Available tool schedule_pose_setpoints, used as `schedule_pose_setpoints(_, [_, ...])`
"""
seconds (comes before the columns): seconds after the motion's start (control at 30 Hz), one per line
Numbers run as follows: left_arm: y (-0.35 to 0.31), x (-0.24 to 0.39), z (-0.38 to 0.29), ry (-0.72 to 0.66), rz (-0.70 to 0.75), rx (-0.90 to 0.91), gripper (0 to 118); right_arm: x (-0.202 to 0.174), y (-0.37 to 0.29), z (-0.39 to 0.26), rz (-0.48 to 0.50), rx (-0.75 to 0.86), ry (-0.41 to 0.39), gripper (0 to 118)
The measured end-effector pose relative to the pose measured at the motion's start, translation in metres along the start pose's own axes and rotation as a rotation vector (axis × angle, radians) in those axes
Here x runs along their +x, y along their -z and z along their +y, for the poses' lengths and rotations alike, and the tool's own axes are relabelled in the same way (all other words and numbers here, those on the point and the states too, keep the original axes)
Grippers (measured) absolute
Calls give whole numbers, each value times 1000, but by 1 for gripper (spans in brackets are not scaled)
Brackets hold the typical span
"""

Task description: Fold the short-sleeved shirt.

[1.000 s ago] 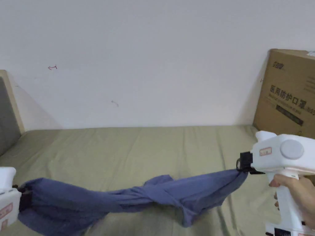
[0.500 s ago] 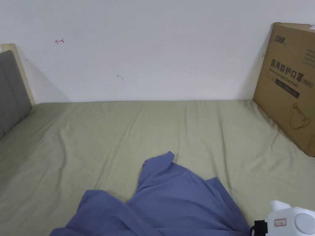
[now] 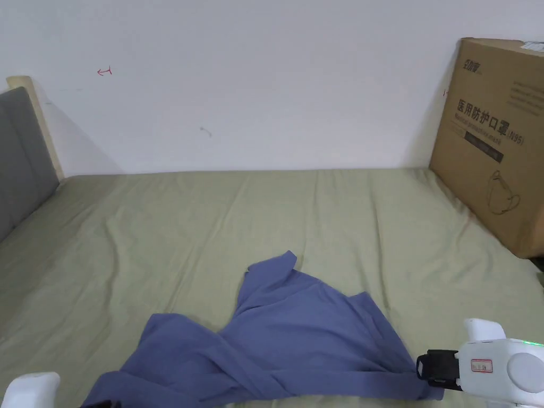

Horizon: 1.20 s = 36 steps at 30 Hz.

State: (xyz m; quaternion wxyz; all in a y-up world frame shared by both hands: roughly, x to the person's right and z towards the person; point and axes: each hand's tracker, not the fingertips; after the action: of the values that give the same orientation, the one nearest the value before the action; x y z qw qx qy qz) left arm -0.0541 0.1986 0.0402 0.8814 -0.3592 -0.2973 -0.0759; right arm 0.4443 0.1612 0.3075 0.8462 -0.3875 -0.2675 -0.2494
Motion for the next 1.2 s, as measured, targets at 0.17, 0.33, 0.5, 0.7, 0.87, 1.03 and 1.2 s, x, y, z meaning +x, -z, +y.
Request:
schedule_pose_setpoints(0.17, [-8, 35, -18, 15, -57, -9, 0, -9, -21, -38, 21, 33, -18, 0])
schedule_pose_setpoints(0.33, [15, 42, -54, 15, -76, -121, 0, -11, 0, -85, -7, -90, -65, 0])
schedule_pose_setpoints(0.5, [24, 36, -68, 17, -58, -143, 0, -7, 4, -98, 25, -103, 20, 0])
schedule_pose_setpoints(0.7, [36, 37, -63, 17, -68, -158, 0, -8, 5, -79, 7, -53, -2, 60])
schedule_pose_setpoints(0.87, [38, 57, -49, 33, -86, -158, 0, 1, 16, -35, 23, 1, 8, 75])
schedule_pose_setpoints(1.03, [51, 63, -44, 41, -95, -174, 0, 19, 52, -8, 47, 15, 76, 75])
schedule_pose_setpoints(1.2, [63, 62, -45, 30, -94, -209, 0, 27, 77, -30, 94, -55, 172, 20])
